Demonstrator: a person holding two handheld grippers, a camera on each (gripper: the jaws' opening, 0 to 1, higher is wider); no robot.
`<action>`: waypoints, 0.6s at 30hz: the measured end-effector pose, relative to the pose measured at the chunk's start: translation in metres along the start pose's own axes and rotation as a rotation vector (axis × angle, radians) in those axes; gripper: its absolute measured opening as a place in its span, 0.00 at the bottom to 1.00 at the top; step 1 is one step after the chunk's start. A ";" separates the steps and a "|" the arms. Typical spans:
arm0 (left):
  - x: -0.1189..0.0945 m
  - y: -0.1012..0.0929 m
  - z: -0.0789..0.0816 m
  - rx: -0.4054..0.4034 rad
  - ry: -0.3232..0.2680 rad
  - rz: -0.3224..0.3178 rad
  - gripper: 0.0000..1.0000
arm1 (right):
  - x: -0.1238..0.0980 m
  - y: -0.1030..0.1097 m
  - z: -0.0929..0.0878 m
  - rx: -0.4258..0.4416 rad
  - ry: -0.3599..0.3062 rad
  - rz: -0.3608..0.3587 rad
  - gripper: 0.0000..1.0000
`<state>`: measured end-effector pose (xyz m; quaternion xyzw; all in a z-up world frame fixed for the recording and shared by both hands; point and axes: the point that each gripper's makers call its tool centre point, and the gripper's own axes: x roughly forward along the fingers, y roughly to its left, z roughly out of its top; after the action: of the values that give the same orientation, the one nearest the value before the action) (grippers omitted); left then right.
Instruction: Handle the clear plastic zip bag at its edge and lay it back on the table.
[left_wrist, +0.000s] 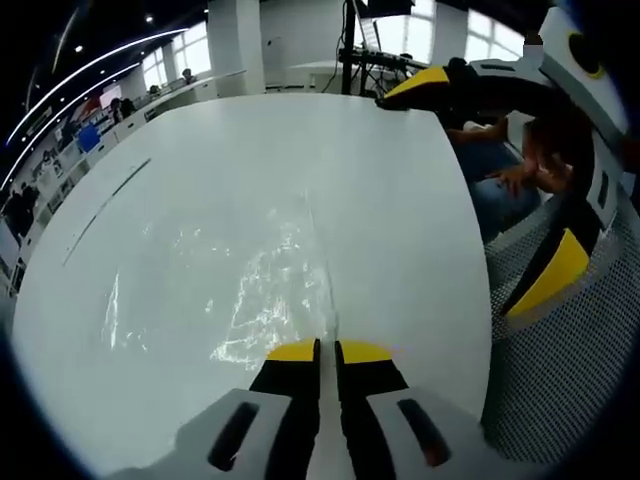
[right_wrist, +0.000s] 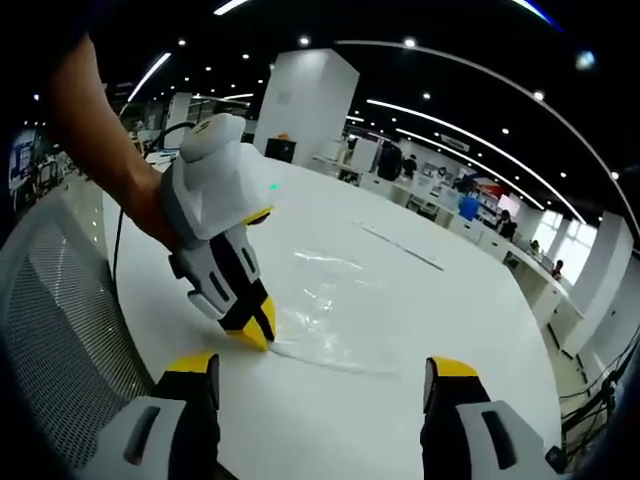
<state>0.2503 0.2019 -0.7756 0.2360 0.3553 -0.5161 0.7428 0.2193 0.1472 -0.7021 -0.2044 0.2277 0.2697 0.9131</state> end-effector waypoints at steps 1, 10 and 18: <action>-0.001 0.000 -0.001 -0.001 0.003 0.001 0.03 | 0.000 0.000 0.000 -0.005 0.001 0.003 0.83; -0.015 0.010 -0.009 -0.042 -0.011 0.003 0.00 | -0.001 0.004 -0.001 0.007 0.023 0.037 0.71; -0.027 0.007 -0.024 -0.004 0.014 -0.019 0.00 | 0.000 0.007 0.013 -0.027 0.014 0.062 0.69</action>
<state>0.2441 0.2377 -0.7697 0.2346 0.3640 -0.5207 0.7357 0.2191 0.1591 -0.6936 -0.2113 0.2366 0.2995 0.8998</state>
